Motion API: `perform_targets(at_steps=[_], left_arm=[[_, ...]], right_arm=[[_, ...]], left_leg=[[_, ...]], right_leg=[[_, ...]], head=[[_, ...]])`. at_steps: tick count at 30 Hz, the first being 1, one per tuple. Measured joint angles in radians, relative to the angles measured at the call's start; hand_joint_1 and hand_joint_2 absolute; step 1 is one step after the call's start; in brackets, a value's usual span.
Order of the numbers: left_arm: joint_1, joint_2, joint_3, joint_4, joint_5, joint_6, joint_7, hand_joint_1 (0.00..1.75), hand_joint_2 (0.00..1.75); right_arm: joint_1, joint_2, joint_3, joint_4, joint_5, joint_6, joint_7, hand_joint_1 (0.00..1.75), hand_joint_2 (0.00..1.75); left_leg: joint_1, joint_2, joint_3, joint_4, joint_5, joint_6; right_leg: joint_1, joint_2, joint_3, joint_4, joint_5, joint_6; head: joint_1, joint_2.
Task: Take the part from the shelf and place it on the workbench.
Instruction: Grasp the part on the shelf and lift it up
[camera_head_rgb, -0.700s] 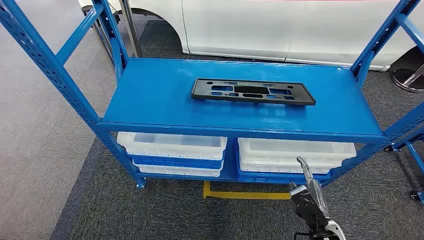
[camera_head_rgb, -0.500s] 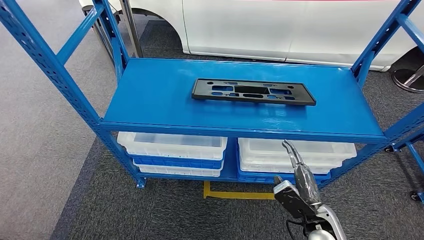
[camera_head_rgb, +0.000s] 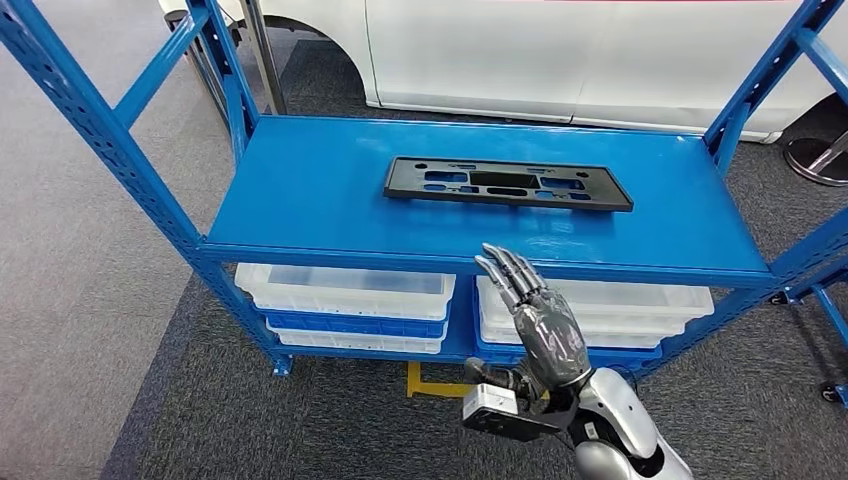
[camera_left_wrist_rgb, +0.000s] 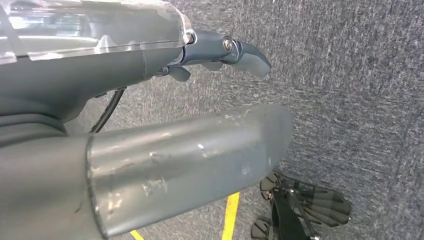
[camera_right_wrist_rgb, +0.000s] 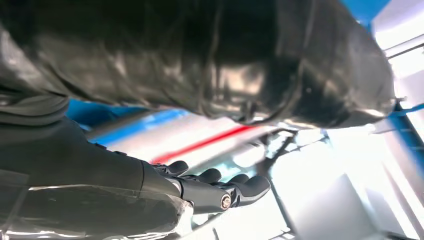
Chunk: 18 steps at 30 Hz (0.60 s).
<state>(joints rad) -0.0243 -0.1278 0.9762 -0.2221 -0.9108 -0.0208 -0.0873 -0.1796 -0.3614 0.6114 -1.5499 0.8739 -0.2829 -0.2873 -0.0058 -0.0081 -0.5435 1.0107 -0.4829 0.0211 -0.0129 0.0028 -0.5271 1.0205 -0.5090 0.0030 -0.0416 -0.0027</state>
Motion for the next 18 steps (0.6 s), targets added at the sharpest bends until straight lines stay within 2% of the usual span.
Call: perform_targets(at_steps=[6, 12, 16, 18], left_arm=[[-0.005, 0.0, 0.028, 0.008, -0.042, -0.006, -0.011, 0.0, 0.0], [-0.007, 0.0, 0.042, 0.01, -0.064, -0.009, -0.016, 0.0, 0.0], [-0.008, 0.0, 0.046, 0.01, -0.067, -0.01, -0.018, 0.0, 0.0], [-0.008, 0.0, 0.047, 0.01, -0.068, -0.01, -0.018, 0.0, 0.0]], right_arm=[[-0.057, -0.048, 0.126, -0.044, 0.096, -0.035, 0.058, 0.0, 0.0], [-0.072, -0.068, 0.178, -0.06, 0.122, -0.052, 0.074, 0.0, 0.0], [-0.072, -0.07, 0.19, -0.061, 0.126, -0.056, 0.075, 0.0, 0.0], [-0.073, -0.071, 0.193, -0.062, 0.126, -0.057, 0.076, 0.0, 0.0]], left_leg=[[-0.001, 0.0, -0.001, 0.002, 0.0, 0.0], [-0.003, 0.0, -0.003, 0.006, -0.001, 0.002], [-0.007, 0.0, -0.007, 0.011, -0.002, 0.009], [-0.004, 0.0, -0.006, 0.005, 0.002, 0.018]], right_leg=[[-0.001, 0.0, 0.0, -0.001, 0.001, 0.002], [-0.004, 0.0, -0.001, -0.001, 0.003, 0.006], [-0.008, 0.0, -0.001, -0.003, 0.005, 0.014], [-0.008, 0.0, 0.0, -0.004, 0.004, 0.02]], head=[[0.0, 0.0], [0.0, 0.0], [0.0, 0.0], [0.0, 0.0]])
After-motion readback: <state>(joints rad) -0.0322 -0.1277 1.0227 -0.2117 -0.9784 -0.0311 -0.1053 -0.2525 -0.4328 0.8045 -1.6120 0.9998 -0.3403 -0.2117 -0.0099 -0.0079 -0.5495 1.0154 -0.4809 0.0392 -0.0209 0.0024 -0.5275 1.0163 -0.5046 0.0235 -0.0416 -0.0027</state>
